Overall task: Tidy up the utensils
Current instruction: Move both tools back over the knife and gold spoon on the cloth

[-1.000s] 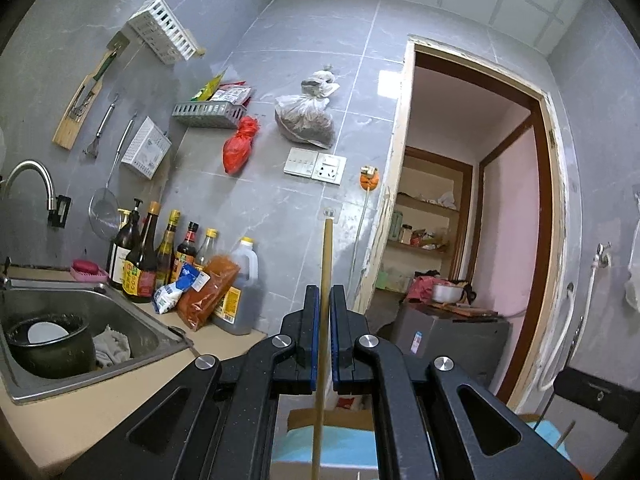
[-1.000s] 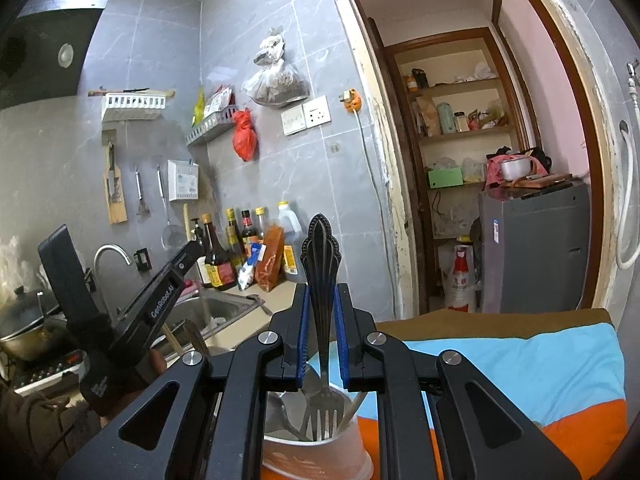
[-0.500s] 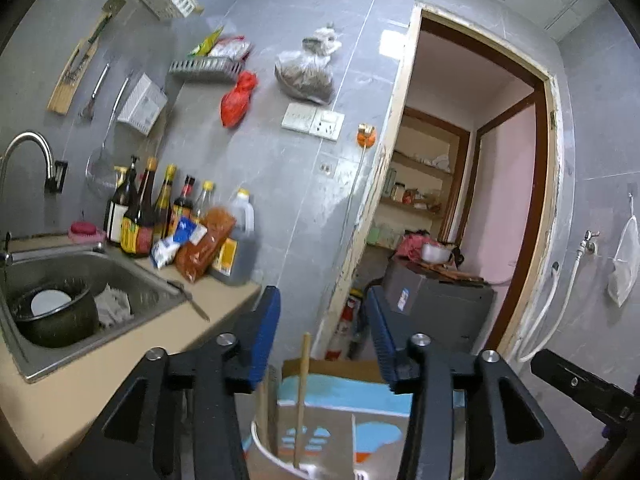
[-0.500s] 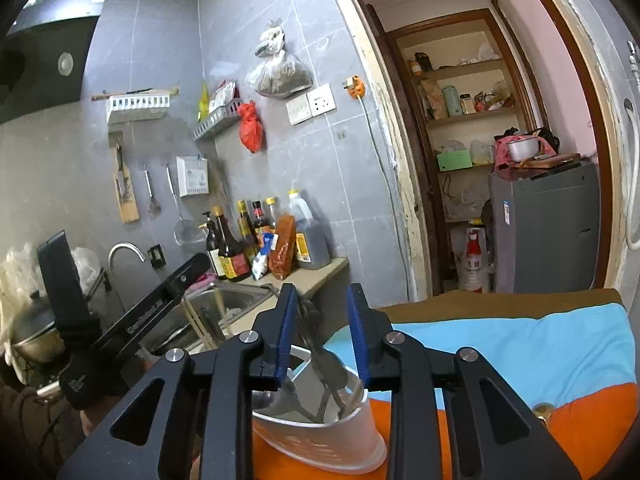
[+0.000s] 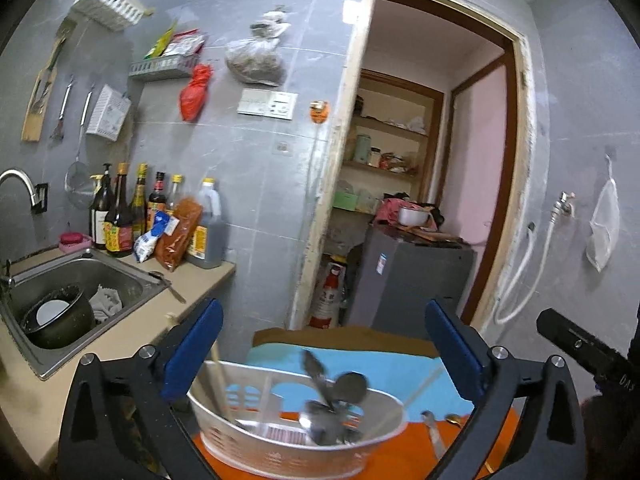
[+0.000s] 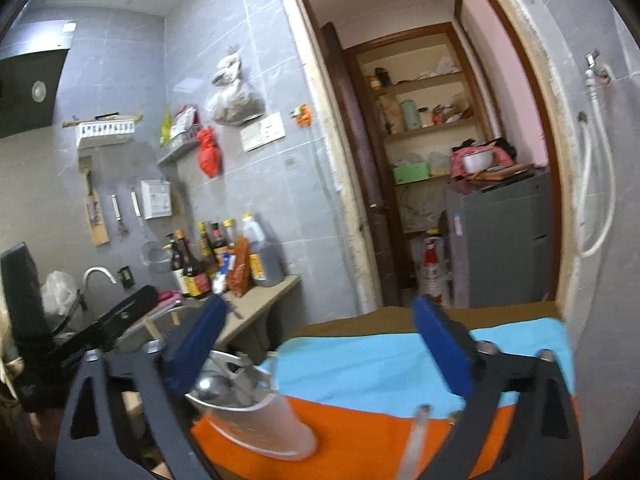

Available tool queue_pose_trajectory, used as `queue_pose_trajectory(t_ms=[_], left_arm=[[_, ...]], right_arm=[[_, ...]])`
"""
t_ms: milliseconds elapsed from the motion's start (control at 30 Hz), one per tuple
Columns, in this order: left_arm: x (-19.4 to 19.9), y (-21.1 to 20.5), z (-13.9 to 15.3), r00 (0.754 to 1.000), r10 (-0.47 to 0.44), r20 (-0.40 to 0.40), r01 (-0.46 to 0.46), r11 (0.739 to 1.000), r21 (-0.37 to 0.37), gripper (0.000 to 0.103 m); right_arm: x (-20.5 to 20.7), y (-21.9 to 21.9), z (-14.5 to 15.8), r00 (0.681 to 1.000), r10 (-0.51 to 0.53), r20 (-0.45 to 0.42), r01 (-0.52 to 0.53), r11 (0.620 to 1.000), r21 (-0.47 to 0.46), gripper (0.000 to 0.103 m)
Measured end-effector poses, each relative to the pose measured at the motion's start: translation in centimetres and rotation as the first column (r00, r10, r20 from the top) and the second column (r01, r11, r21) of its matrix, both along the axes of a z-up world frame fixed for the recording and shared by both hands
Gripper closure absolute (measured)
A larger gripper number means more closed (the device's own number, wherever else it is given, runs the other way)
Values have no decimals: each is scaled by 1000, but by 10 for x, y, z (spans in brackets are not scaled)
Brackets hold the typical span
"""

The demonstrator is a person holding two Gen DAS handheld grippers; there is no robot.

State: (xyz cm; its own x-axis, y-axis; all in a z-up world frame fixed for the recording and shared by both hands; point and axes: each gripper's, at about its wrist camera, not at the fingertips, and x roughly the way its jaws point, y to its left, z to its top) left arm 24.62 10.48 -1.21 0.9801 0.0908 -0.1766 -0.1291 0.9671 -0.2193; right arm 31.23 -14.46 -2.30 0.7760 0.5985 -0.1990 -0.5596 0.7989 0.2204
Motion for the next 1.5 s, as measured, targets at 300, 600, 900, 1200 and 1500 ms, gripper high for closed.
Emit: queue_pose_trajectory(t_ms=[300,600,900,1200,1500], left_arm=[[-4,-58,-20,993,-85,-82,86,996,15,4],[18,-123,-68,943,-240,-232,264,962,76,4],[68,-148,-114,860,-291,-419,331,943,25,4],[117,-156,-147,779,-294,-554,338,941,-24,40],[148,-153,-171,732,-304,-609,330,941,-73,58]], right_arm=[[5,-65,-12,994,-112,-7,111,991,-81,0],[19,-117,-48,977,-203,-72,189,968,-165,0],[47,-142,-90,958,-194,-213,154,969,-191,1],[81,-123,-125,930,-79,-359,-6,973,-231,36],[106,-99,-147,887,1,-463,-139,955,-263,66]])
